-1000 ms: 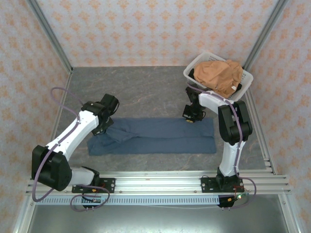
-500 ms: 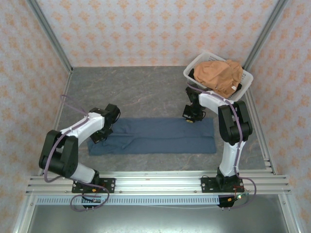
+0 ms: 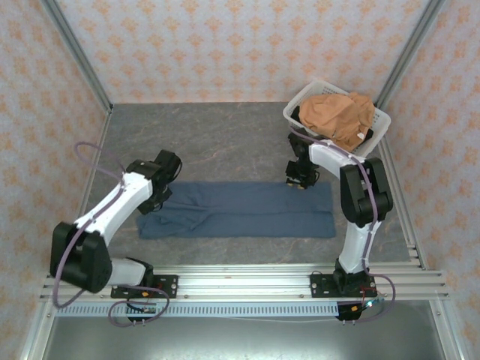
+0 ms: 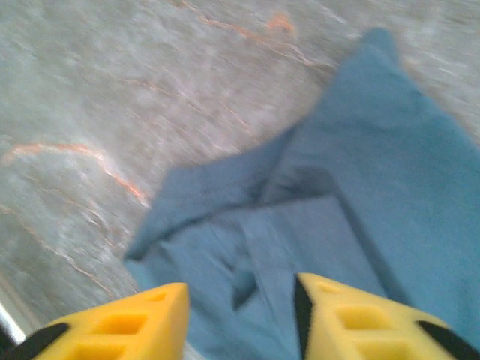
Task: Fold and stack the t-shirts
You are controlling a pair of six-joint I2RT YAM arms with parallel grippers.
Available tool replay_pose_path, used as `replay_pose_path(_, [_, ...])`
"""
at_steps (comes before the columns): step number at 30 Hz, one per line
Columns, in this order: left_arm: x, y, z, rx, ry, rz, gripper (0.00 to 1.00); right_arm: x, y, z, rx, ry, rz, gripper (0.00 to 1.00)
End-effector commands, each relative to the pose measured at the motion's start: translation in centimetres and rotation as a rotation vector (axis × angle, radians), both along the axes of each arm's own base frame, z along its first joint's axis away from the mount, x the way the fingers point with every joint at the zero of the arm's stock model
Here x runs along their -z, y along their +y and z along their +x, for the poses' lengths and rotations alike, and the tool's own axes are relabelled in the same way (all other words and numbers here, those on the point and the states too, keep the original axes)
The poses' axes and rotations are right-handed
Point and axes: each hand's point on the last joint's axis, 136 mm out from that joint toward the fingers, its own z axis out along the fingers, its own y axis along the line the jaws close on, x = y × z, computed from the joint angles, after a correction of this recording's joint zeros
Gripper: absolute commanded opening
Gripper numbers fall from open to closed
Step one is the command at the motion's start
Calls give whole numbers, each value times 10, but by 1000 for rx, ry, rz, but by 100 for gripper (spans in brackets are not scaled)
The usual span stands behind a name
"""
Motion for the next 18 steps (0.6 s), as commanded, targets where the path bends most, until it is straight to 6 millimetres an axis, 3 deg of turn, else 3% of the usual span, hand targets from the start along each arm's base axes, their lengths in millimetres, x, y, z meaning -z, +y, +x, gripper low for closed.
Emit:
replay_pose_path(1, [24,-37,-9,-50,22,-200,33,-28,-13,-7,-17,-49,-38,29])
replay_pose_path(8, [59,-63,16,-115,46,-290,22,-14,-28,-35,-61,15,-93,25])
replay_pose_path(15, [94,-55,35,-82,203,-221,16,12,-66,-44,47,90,-171,20])
replay_pose_path(18, [102,-44,63,-69,205,-208,15,23,-73,-50,64,141,-186,20])
